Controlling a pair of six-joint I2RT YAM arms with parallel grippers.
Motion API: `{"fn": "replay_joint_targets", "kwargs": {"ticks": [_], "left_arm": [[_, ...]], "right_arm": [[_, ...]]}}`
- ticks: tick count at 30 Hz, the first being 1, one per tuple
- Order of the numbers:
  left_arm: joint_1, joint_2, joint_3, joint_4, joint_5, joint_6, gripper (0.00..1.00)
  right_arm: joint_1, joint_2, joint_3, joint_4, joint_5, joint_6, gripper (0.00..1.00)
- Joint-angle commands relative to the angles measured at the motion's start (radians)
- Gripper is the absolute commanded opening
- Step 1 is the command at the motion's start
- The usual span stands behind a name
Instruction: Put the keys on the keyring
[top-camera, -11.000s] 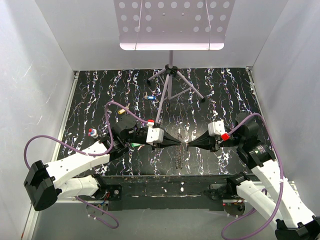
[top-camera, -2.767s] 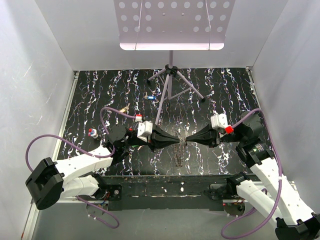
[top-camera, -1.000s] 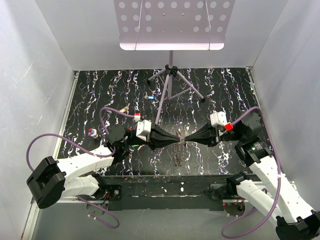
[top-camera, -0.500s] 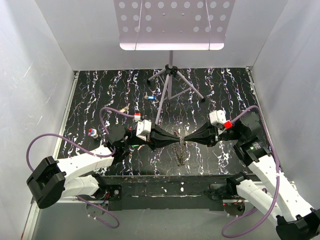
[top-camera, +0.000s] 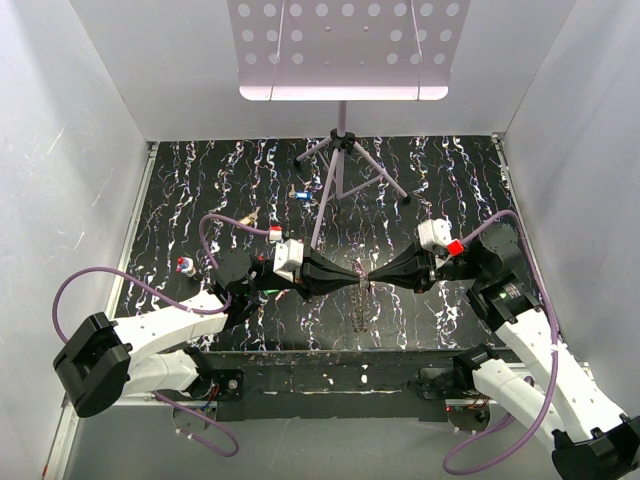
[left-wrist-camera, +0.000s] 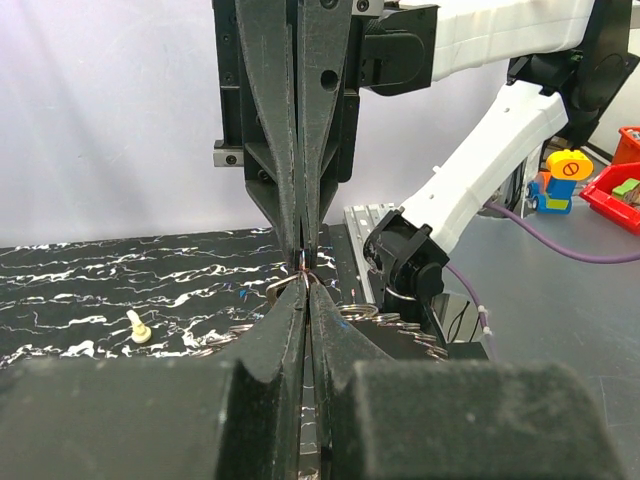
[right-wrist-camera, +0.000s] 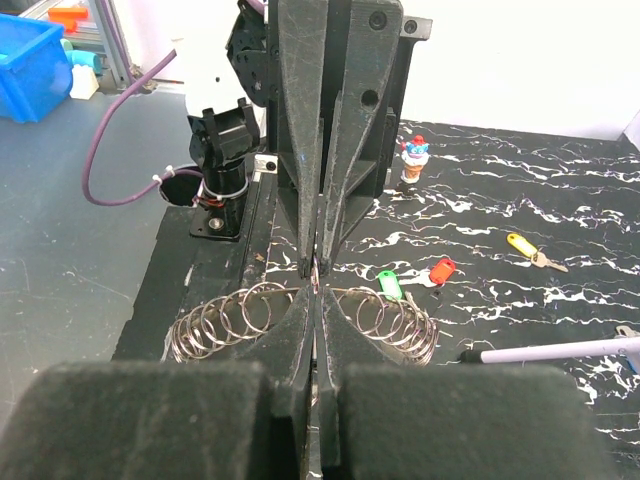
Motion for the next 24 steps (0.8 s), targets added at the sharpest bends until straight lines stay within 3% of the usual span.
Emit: {"fn": "replay_joint_targets", "kwargs": {"ticks": [1, 24], "left_arm": [[0.002, -0.004, 0.03, -0.025, -0.012, 0.021, 0.0], [0.002, -0.028, 0.053, -0.124, -0.017, 0.062, 0.0]], "right_arm": [[0.011, 0.002, 0.006, 0.044, 0.009, 0.017, 0.01], [0.033, 0.028, 0.043, -0.077, 0.017, -0.046, 0.01]]}}
